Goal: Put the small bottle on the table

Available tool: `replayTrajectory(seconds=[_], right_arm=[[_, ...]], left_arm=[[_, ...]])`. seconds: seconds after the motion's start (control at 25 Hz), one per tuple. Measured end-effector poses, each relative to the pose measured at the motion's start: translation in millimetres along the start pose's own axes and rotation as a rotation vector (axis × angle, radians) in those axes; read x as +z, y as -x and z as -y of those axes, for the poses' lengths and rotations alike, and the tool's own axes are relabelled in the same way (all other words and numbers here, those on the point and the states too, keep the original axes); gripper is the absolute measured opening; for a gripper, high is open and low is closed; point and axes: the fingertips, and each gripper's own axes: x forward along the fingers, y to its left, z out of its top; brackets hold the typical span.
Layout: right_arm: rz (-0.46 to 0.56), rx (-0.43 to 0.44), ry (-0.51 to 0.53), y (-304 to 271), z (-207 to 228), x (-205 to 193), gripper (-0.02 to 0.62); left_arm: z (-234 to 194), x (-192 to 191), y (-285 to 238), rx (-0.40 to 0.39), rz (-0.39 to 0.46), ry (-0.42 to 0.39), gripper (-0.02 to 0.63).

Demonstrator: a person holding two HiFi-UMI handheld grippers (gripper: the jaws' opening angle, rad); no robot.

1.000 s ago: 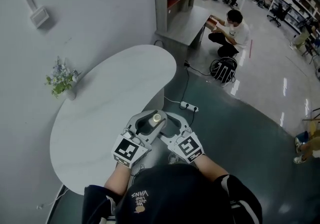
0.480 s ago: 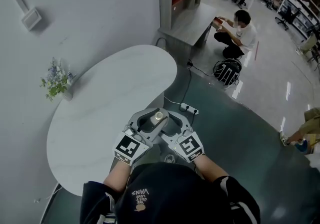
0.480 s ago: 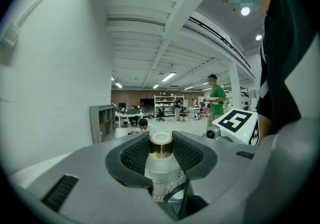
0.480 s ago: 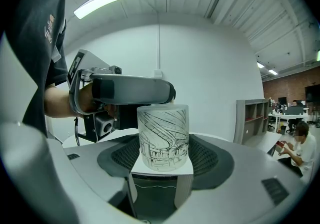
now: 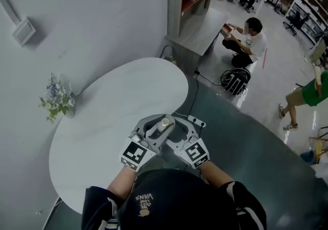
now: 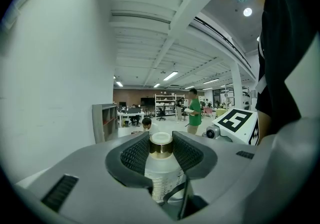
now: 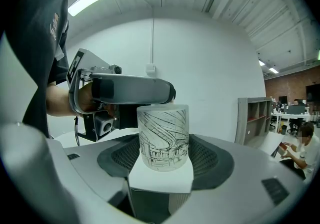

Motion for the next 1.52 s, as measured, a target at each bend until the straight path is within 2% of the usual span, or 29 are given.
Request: replayTrajectory(seconds=[0.44, 0.84, 1.08, 1.52], right_arm=[[-0.012, 0.098, 0.011, -102.0, 27.5, 10.3, 0.270], [-0.043, 0.191, 0.022, -189.4, 34.5, 17.4, 0.268], [-0.075, 0.230, 0.013, -220.1, 37.4, 12.2, 0.268], [-0.107, 0.258, -0.008, -242.1, 41.4, 0.3, 0.267]], left_arm=[[-108.3, -13.6, -0.4, 0.100, -0.007, 0.021, 0.159], [-206.4, -27.7, 24.7, 0.264, 0.004, 0.058, 0.159], [-266.8, -40.9, 50.1, 0.388, -0.005, 0.065, 0.160], [-353.0, -75.9, 70.3, 0.551, -0.012, 0.083, 0.158]])
